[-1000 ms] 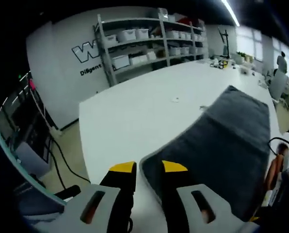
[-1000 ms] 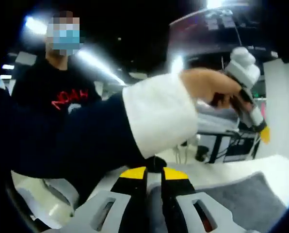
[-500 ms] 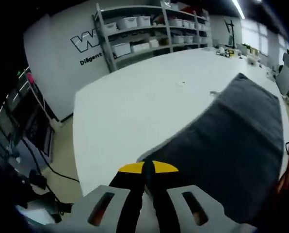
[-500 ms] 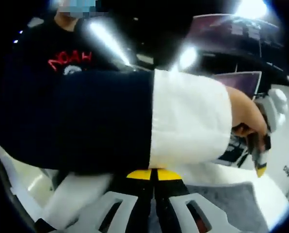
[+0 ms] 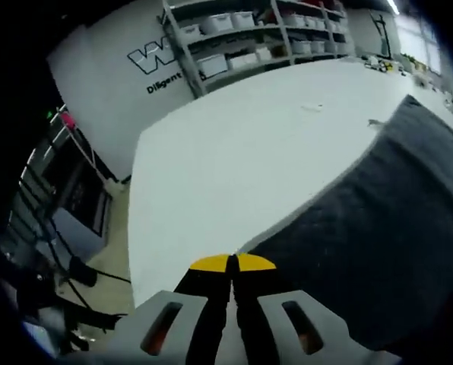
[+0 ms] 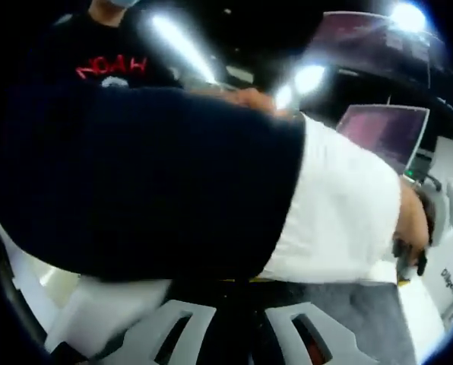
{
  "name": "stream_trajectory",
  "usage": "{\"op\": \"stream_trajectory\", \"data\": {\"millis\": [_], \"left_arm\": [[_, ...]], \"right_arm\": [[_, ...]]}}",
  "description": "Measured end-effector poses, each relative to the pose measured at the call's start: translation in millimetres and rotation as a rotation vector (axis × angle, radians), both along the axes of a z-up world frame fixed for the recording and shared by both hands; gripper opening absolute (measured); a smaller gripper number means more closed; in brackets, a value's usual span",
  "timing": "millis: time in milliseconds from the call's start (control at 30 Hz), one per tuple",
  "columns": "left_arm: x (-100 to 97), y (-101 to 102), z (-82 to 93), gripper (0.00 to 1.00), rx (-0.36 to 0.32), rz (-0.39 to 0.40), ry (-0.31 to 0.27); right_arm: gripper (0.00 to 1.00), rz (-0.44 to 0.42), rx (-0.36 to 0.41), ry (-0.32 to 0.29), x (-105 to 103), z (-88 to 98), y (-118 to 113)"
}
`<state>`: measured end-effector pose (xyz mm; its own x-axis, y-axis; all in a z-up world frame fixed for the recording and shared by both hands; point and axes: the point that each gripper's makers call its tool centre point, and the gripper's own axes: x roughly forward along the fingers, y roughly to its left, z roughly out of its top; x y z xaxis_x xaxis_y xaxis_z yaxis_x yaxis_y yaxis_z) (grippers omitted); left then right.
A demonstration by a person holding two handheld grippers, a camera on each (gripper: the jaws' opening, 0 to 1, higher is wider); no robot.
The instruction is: Open the folded towel by lifting each exposed corner and separating the folded layers until the towel lies flat within the target outline without major curled edges
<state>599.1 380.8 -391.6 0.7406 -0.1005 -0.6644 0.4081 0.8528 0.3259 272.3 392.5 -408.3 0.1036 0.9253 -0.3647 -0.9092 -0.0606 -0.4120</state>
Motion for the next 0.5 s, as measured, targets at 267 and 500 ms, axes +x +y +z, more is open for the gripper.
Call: {"op": "stream_trajectory", "data": {"millis": [267, 500], "left_arm": [[-6.9, -3, -20.1, 0.01, 0.028, -0.016, 0.026], [-3.4, -2, -21.2, 0.01, -0.001, -0.002, 0.002]], "right_arm": [[0.0, 0.008, -0.012, -0.004, -1, -4.3, 0], [0.0, -0.004, 0.018, 0.057, -3, -4.9, 2]]}}
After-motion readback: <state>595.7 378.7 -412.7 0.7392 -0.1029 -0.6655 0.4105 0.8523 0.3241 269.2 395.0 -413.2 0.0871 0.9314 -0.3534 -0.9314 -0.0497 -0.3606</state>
